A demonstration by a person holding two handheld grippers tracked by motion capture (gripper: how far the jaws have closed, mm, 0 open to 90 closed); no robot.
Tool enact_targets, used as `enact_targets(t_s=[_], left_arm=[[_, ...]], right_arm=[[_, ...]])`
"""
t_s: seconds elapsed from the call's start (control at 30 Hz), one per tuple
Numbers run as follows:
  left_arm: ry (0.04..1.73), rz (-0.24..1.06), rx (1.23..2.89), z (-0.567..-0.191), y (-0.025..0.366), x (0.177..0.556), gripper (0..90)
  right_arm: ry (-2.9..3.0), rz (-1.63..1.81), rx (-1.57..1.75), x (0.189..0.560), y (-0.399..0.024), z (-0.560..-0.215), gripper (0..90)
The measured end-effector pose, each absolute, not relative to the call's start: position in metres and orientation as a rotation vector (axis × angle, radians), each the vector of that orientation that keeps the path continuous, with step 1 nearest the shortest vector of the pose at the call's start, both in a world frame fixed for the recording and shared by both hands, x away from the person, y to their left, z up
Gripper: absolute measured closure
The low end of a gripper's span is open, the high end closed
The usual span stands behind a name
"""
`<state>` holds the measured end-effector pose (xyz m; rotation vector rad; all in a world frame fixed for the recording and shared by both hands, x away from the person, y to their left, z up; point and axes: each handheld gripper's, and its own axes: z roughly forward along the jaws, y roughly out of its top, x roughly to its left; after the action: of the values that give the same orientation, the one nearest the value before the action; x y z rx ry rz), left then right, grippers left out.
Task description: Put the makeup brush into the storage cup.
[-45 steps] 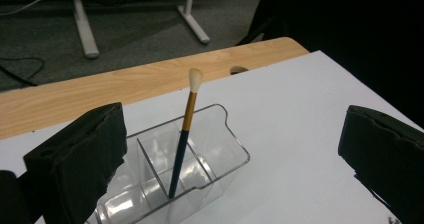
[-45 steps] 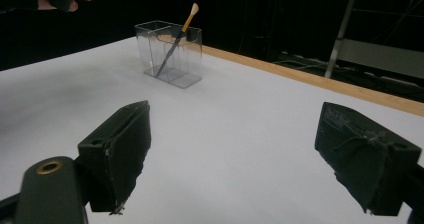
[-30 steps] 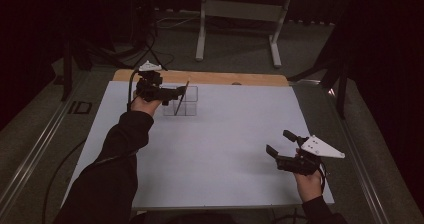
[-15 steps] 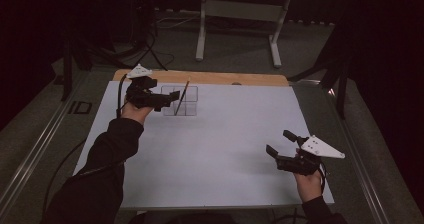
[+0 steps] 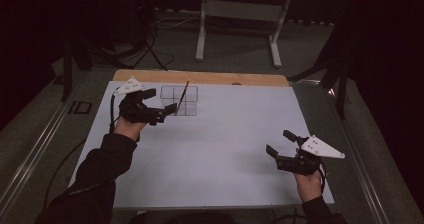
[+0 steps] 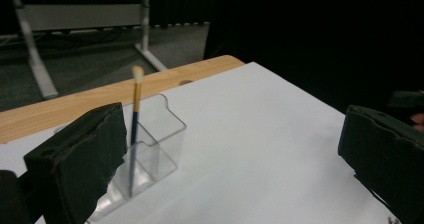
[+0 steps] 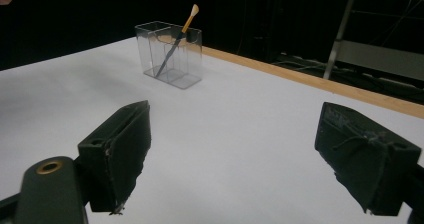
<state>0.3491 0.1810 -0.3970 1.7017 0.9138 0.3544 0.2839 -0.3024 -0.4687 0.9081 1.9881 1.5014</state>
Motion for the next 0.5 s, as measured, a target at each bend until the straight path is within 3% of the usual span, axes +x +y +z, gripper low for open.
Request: enact_targets(t_s=[0.5], left_arm=[[0.803, 0.341, 1.71, -0.412, 0.184, 0.306, 0.0]], right_arm=[[1.987, 1.501, 0.911, 0.284, -0.302, -0.469, 14.4]])
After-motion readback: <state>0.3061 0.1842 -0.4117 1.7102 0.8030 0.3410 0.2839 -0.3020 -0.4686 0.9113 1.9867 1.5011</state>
